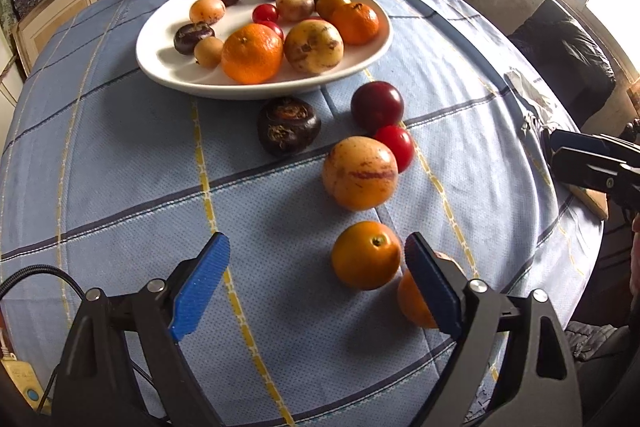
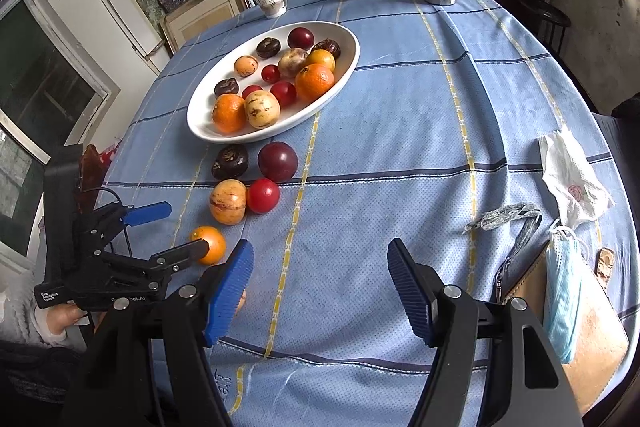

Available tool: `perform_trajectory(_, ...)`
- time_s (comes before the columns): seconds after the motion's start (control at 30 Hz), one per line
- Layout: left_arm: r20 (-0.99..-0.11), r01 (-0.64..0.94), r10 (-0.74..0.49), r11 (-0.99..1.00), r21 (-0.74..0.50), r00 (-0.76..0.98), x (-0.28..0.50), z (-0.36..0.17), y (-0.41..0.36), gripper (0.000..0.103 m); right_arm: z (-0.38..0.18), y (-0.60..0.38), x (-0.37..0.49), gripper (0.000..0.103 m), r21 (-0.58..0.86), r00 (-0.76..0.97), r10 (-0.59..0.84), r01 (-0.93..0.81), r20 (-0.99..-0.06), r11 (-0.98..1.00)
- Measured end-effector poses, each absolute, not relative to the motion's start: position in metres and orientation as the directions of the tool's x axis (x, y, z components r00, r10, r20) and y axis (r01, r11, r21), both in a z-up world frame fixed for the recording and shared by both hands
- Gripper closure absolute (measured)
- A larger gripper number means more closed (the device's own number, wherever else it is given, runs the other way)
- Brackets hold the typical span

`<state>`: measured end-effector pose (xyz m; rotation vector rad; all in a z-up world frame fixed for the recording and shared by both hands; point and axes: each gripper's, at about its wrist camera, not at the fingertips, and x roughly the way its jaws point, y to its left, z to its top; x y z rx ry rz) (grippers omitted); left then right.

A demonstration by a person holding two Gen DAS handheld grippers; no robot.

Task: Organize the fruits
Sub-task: 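Grasp an orange with the left tool while the right tool grasps a pale striped melon-pear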

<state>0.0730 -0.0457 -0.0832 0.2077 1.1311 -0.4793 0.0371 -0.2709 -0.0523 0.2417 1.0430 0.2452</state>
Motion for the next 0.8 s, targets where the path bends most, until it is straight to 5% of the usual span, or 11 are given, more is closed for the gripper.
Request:
perform_trajectory(0.33, -0.913, 0.503, -0.302, 0.854, -0.132, 0.274, 0.075, -0.095, -0.059, 0.044, -0.053, -0.280, 0.034, 0.033, 0.307, 0.486, 0.294, -0.055, -0.823, 0.950)
perform_trajectory(0.47, -0.910, 0.543, -0.328, 0.827, -0.147, 0.255, 0.071, -0.095, -0.069, 0.065, -0.055, -0.280, 0.035, 0.033, 0.309, 0.481, 0.295, -0.053, -0.825, 0.950)
perform_trajectory(0.8, -0.907, 0.478, -0.273, 0.873, -0.094, 0.320, 0.075, -0.089, -0.051, 0.066, -0.060, -0.264, 0.042, 0.033, 0.329, 0.441, 0.342, -0.108, -0.830, 0.938)
